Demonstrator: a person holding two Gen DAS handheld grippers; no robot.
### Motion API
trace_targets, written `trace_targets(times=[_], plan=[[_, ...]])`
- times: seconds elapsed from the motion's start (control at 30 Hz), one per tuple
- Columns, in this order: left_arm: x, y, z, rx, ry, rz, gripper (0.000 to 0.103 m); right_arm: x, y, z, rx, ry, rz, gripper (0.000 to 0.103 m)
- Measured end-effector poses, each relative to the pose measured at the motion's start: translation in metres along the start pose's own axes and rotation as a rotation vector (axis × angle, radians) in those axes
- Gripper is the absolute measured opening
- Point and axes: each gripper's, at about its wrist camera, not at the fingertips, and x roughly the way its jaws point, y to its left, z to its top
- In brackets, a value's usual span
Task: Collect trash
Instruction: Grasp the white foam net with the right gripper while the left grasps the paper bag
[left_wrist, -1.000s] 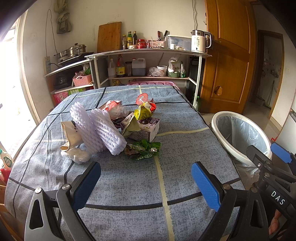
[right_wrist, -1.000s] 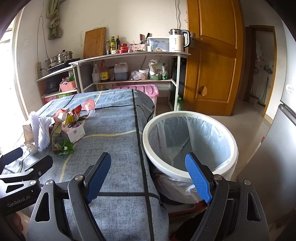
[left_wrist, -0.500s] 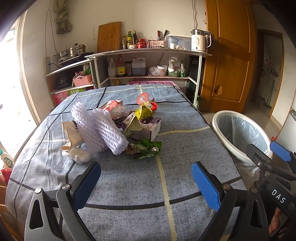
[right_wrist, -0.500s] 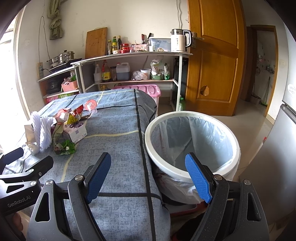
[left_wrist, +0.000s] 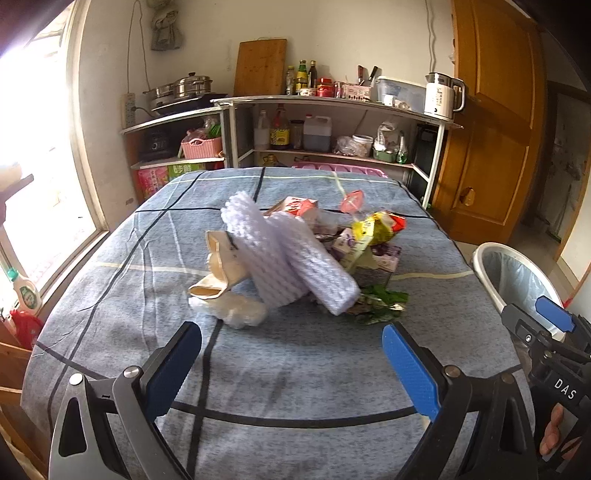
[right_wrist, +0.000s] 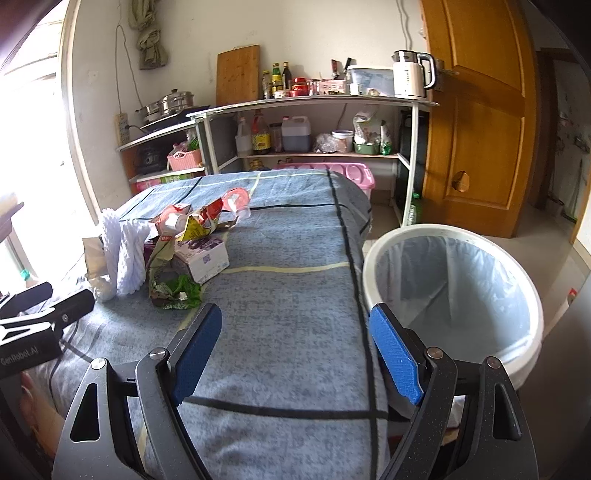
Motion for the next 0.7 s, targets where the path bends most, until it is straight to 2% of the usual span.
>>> trace_targets(times=[0.13, 0.33, 0.43, 0.63, 0.7], plan=[[0.007, 0.025, 0.003, -0.041, 0.015, 0.029, 0.100, 0.010, 0.013, 0.007, -0.013, 0.006, 0.049, 0.083], [0.025, 0.047, 0.008, -0.041, 0.051, 0.056, 0.099, 0.025, 0.040, 0.015, -0.043, 0.023, 0.145, 0.083], [0.037, 0.057, 0.011, -0.054, 0.077, 0.056, 0.093, 0.035, 0.055, 0.023, -0.044, 0.034, 0.220, 0.083], [0.048, 0.081, 0.019, -0.109, 0.078, 0.042, 0.091, 0.050, 0.080, 0.033, -0.085, 0.034, 0.309, 0.082], [0.048, 0.084, 0.023, -0.118, 0.066, 0.020, 0.091, 0.056, 0.087, 0.035, -0.090, 0.051, 0.343, 0.078]])
